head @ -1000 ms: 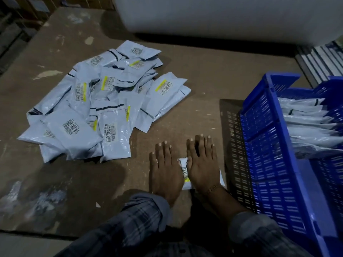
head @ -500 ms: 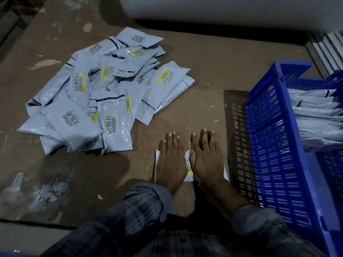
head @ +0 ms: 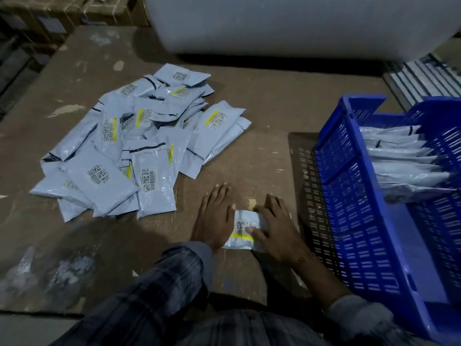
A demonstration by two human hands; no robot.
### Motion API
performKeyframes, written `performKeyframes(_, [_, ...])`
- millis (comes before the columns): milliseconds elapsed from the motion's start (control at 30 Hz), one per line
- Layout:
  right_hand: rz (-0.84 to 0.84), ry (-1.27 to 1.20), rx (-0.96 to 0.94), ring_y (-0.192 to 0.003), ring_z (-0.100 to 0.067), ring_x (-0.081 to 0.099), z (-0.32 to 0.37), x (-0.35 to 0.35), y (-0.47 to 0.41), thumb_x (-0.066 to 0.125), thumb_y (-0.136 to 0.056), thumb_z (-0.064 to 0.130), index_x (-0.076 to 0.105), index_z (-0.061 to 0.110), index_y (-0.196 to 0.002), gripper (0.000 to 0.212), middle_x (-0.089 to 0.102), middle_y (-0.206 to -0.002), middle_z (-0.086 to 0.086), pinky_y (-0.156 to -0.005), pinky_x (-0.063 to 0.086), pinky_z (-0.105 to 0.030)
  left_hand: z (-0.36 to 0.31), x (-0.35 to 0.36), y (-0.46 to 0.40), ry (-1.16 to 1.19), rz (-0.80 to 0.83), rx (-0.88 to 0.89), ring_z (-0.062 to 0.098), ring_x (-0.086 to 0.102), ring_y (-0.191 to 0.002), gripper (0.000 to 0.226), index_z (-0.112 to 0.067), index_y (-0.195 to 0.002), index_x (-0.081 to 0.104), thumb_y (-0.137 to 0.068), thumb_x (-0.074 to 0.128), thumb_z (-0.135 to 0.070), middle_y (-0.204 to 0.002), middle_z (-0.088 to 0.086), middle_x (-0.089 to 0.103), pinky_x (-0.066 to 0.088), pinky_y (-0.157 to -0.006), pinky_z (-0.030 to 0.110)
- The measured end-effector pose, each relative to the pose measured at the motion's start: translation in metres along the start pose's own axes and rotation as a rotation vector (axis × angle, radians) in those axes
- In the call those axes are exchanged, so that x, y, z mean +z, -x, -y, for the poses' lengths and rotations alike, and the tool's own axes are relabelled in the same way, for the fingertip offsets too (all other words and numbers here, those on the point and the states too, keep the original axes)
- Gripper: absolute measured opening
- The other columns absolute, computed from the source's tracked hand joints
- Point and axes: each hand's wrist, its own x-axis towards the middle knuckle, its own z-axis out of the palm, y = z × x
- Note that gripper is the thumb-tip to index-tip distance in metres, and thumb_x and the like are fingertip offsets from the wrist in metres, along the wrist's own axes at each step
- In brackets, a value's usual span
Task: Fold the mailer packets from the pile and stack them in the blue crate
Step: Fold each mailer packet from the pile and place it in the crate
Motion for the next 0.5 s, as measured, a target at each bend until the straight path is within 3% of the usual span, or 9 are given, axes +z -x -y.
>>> performKeyframes(100, [-0.008, 0.002, 0.003, -0.127, -0.031, 0.045, 0.003, -0.014, 0.011, 0.076, -0.073, 0.063, 0.066, 0.016, -0.121, 0.068, 0.053, -0.133, -0.008, -0.105, 0.044, -0.045, 0.020, -0.007, -0.002, 0.127, 0.020, -0.002, 0.004, 0.017, -0.160, 0.057, -0.023, -0.164, 0.038, -0.111, 0.023, -0.041, -0.171, -0.014, 0.029, 0.019, -0.131, 0.040])
performKeyframes(167, [-0.008, -0.013, 0.039, -0.111, -0.026, 0.055, 0.009, -0.024, 0.018, 0.085, -0.066, 0.058, 0.067, 0.017, -0.114, 0.066, 0.060, -0.117, -0.002, -0.094, 0.047, -0.039, 0.025, -0.012, -0.002, 0.198, 0.016, -0.042, 0.005, 0.022, -0.159, 0.060, -0.023, -0.162, 0.042, -0.111, 0.021, -0.046, -0.170, -0.012, 0.034, 0.022, -0.130, 0.040])
performKeyframes(333, [-0.119, 0.016, 0.150, -0.085, -0.027, 0.067, 0.030, -0.063, 0.037, 0.086, -0.069, 0.032, 0.054, 0.024, -0.092, 0.040, 0.069, -0.092, -0.001, -0.071, 0.052, -0.038, 0.022, -0.020, 0.003, 0.510, -0.114, -0.257, 0.016, 0.045, -0.148, 0.059, -0.017, -0.151, 0.057, -0.109, 0.029, -0.047, -0.158, 0.000, 0.053, 0.033, -0.126, 0.045])
performKeyframes(400, [-0.233, 0.067, 0.137, -0.083, -0.027, 0.066, 0.041, -0.086, 0.047, 0.081, -0.075, 0.022, 0.052, 0.026, -0.091, 0.034, 0.068, -0.090, 0.001, -0.069, 0.050, -0.038, 0.019, -0.019, 0.001, 0.493, -0.103, -0.275, 0.022, 0.047, -0.147, 0.062, -0.015, -0.152, 0.055, -0.107, 0.029, -0.048, -0.158, 0.005, 0.053, 0.034, -0.125, 0.048])
performKeyframes(500, [-0.341, 0.074, 0.110, -0.088, -0.025, 0.065, 0.056, -0.123, 0.059, 0.083, -0.076, 0.018, 0.056, 0.028, -0.101, 0.038, 0.069, -0.097, 0.002, -0.077, 0.050, -0.040, 0.012, -0.020, -0.003, 0.282, -0.010, -0.218, 0.030, 0.034, -0.155, 0.063, -0.017, -0.160, 0.041, -0.105, 0.033, -0.045, -0.167, 0.008, 0.039, 0.028, -0.127, 0.053])
